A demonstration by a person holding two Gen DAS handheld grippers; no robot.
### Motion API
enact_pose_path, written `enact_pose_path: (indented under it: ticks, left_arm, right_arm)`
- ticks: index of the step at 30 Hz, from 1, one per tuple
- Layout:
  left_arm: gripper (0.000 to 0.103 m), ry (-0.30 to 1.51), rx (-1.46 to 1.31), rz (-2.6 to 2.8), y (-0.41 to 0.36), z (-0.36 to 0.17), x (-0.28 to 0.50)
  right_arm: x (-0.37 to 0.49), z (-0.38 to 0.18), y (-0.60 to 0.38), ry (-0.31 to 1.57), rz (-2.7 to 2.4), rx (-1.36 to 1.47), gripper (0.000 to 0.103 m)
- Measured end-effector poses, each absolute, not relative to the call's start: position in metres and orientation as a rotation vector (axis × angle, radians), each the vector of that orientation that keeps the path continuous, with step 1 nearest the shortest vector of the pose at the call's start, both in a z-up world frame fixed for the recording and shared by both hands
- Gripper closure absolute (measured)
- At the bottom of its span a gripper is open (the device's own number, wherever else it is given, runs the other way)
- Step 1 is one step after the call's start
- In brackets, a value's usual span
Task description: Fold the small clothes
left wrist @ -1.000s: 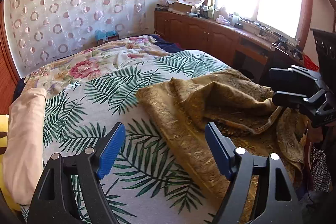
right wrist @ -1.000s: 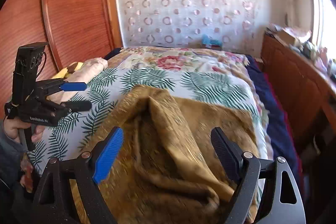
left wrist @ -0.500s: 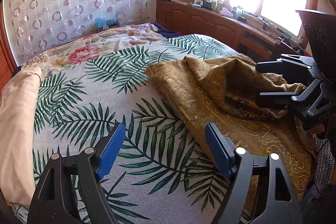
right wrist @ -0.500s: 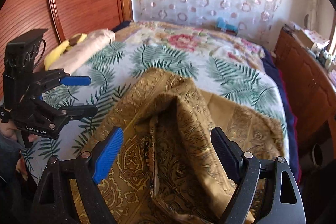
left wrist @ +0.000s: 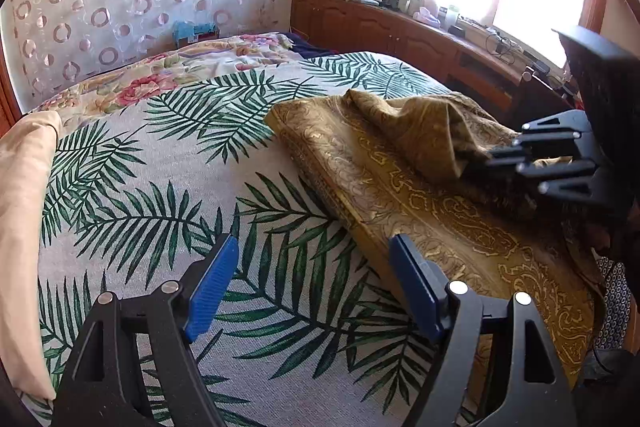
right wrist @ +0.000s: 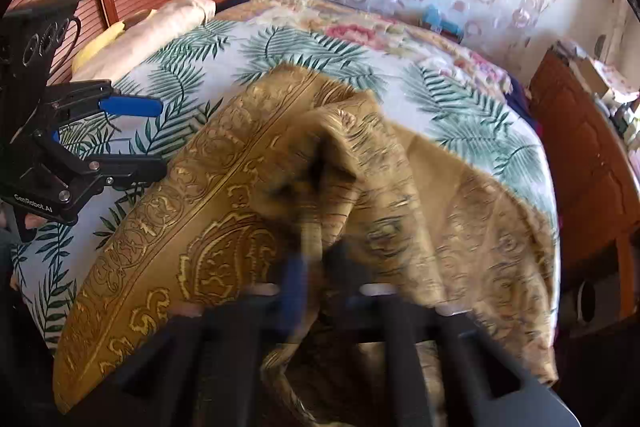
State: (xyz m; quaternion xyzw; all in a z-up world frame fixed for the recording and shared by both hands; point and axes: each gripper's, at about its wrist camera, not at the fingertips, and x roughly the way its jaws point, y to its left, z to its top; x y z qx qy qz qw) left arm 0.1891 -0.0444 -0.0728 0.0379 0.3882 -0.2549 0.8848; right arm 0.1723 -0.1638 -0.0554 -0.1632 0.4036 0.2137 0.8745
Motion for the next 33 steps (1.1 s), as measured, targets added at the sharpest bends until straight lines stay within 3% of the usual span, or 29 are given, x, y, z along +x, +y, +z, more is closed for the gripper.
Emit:
enact_pose_path:
  ticks: [9, 21, 23, 25, 29, 33]
  left_arm:
    - [0.024, 0.794, 0.089, -0.556, -0.054, -0.068, 0.185]
    - [0.024, 0.798, 0.093, -0.557, -0.062, -0.065, 0.178]
    - [0.024, 0.796, 0.093, -0.556, -0.062, -0.065, 0.179]
    - [0.024, 0.795, 0.090, -0.558, -0.063, -0.065, 0.180]
    - [0.024, 0.789, 0.093, -0.562, -0.065, -0.064, 0.177]
    - [0.024, 0.778, 0.097, -0.569, -0.070, -0.061, 0.170]
  right_arm:
    - [0.200, -0.005, -0.248, 0.727, 0.292, -0.210, 0.099]
    - [0.244, -0.035, -0.295, 0.827, 0.159, -0.109, 0.099]
    - [0.243, -0.032, -0.292, 0.830, 0.120, -0.147, 0.093]
    - [0.239, -0.026, -0.299, 0.819, 0.062, -0.162, 0.078]
    - [0.225, -0.014, -0.293, 0.779, 0.072, -0.152, 0.077]
    - [0.200, -0.010, -0.284, 0.759, 0.125, -0.151, 0.062]
